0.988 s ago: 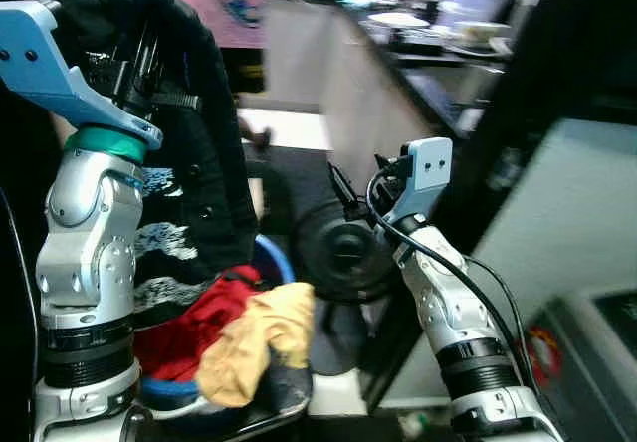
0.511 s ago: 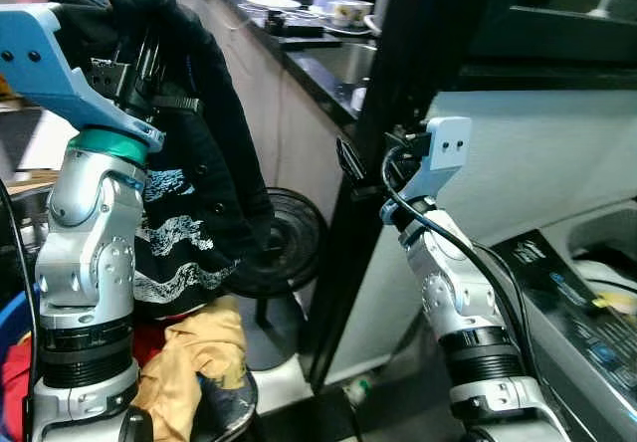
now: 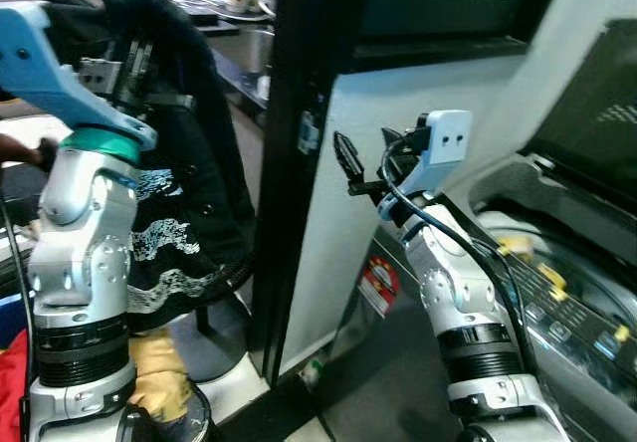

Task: Clothes washing

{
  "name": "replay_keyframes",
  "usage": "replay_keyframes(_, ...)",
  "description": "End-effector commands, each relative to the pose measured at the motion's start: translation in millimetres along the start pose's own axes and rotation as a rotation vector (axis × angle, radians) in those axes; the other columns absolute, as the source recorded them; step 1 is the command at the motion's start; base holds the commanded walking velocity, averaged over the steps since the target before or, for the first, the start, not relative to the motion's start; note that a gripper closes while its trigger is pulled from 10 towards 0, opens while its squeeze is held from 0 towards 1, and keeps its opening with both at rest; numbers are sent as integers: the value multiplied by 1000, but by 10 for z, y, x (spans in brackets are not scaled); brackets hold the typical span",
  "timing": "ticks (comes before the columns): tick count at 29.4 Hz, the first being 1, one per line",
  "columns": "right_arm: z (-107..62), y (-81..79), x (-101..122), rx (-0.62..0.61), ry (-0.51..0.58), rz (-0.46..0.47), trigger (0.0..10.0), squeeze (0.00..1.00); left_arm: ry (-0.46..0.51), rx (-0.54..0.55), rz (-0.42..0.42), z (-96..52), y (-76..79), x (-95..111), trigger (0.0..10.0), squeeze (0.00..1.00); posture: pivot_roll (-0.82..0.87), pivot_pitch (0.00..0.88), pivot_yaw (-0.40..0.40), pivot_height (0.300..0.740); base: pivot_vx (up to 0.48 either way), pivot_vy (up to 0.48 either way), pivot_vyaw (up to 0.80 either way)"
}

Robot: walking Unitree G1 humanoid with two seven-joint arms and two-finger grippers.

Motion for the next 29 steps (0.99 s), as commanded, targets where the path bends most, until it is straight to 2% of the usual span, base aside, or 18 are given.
replay_keyframes(1, 0, 38, 44, -13, 14, 14, 10000, 0, 27, -37, 2, 25, 97, 83, 10000, 0, -12, 0, -68, 740, 0, 0, -800)
replay_keyframes(9, 6, 40, 86, -16, 24, 26, 10000, 0, -18, -45, 24, 0, 106, -4, 10000, 0, -6, 0, -70, 740, 0, 0, -800)
replay_keyframes(13, 6, 40, 95, -15, 27, 27, 10000, 0, -91, -50, 42, -34, 103, -151, 10000, 0, -5, 0, -71, 740, 0, 0, -800)
replay_keyframes(17, 6, 40, 95, -15, 27, 27, 10000, 0, -91, -50, 42, -34, 103, -151, 10000, 0, -5, 0, -71, 740, 0, 0, -800)
replay_keyframes(18, 4, 38, 92, -15, 27, 27, 10000, 0, -141, -58, 57, -59, 110, -259, 10000, 0, -3, 0, -70, 740, 0, 0, -800)
replay_keyframes(20, 1, 36, 89, -15, 27, 27, 10000, 0, -167, -67, 67, -77, 125, -324, 10000, 0, -6, 0, -66, 740, 0, 0, -800)
replay_keyframes(28, -8, 38, 87, -17, 27, 27, 10000, 0, -220, -82, 83, -107, 129, -445, 10000, 0, -3, 0, -70, 740, 0, 0, -800)
replay_keyframes(29, -7, 39, 90, -18, 27, 28, 10000, 0, -255, -94, 109, -131, 134, -509, 10000, 0, -1, 0, -73, 740, 0, 0, -800)
Point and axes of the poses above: a point about 5 cm out from each wrist's last joint towards the gripper, its own z axis pointing out of the wrist towards the gripper, its own x axis along the axis of the wrist's last joint, y = z × x, the point moved 6 cm from there along z, pointing out of the wrist towards the gripper, and after that the axes turned 5 degrees about -z, right-handed, at the moved point
